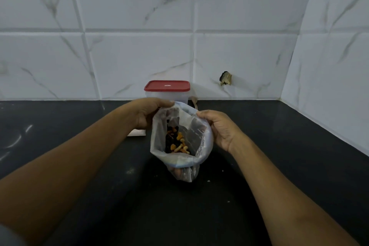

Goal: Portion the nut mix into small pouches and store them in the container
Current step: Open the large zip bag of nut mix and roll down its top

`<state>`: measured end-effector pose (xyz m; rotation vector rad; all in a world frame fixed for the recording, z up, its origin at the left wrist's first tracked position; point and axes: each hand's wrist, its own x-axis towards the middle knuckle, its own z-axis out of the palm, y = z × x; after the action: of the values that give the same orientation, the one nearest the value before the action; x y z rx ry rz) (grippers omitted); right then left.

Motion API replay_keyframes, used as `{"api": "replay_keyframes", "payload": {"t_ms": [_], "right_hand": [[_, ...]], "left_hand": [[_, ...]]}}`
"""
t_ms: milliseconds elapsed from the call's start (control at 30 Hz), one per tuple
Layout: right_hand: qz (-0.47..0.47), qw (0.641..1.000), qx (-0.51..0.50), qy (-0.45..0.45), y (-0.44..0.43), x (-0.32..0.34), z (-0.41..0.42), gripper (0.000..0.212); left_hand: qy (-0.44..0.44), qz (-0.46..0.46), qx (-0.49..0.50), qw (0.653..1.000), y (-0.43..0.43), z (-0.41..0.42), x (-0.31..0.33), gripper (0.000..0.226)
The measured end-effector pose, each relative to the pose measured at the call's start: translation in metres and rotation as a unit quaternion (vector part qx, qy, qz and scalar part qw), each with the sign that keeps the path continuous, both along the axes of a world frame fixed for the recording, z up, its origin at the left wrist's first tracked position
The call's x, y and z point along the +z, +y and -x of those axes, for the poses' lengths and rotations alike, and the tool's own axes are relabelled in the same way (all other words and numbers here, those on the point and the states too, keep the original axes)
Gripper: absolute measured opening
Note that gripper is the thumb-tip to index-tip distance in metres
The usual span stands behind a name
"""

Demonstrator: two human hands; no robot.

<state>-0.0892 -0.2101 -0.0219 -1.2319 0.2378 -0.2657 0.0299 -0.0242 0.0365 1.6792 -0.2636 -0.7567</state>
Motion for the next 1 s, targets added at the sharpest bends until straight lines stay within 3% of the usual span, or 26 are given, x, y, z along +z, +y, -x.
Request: {"api": "replay_keyframes", "payload": {"t_ms": [100,367,433,500,633,700,867,1000], "right_hand": [[0.003,1.0,-0.005,0.001,0.0,-0.001,0.0,0.036],[-0.035,0.996,0.033,0.082,0.005,-0.001,0.006,0.03],[-0.005,0.995,0.035,0.088,0.006,-0.003,0.005,0.029],[0.084,0.993,-0.012,0.084,0.005,-0.006,0.002,0.03],[0.203,0.974,-0.071,0.07,0.004,-0.005,0.001,0.052],[0.275,0.958,-0.06,0.055,0.005,-0.003,0.005,0.051],[0.376,0.921,-0.067,0.076,0.004,-0.006,0.005,0.024],[0.352,0.929,-0.085,0.071,0.005,-0.007,0.005,0.032]], "left_hand": [[0.012,0.014,0.009,1.0,-0.003,0.002,-0.001,0.022],[0.055,0.054,0.043,0.996,-0.006,0.003,-0.013,0.02],[0.058,0.061,0.046,0.995,-0.008,0.005,-0.017,0.019],[0.04,0.062,0.056,0.996,-0.012,0.005,-0.021,0.019],[0.01,0.073,0.062,0.995,-0.01,0.006,-0.027,0.02],[0.002,0.08,0.064,0.995,-0.005,0.007,-0.031,0.031],[-0.11,0.069,0.06,0.99,0.009,0.017,-0.045,0.026],[-0.219,-0.041,0.06,0.973,0.022,0.022,-0.05,0.029]]}}
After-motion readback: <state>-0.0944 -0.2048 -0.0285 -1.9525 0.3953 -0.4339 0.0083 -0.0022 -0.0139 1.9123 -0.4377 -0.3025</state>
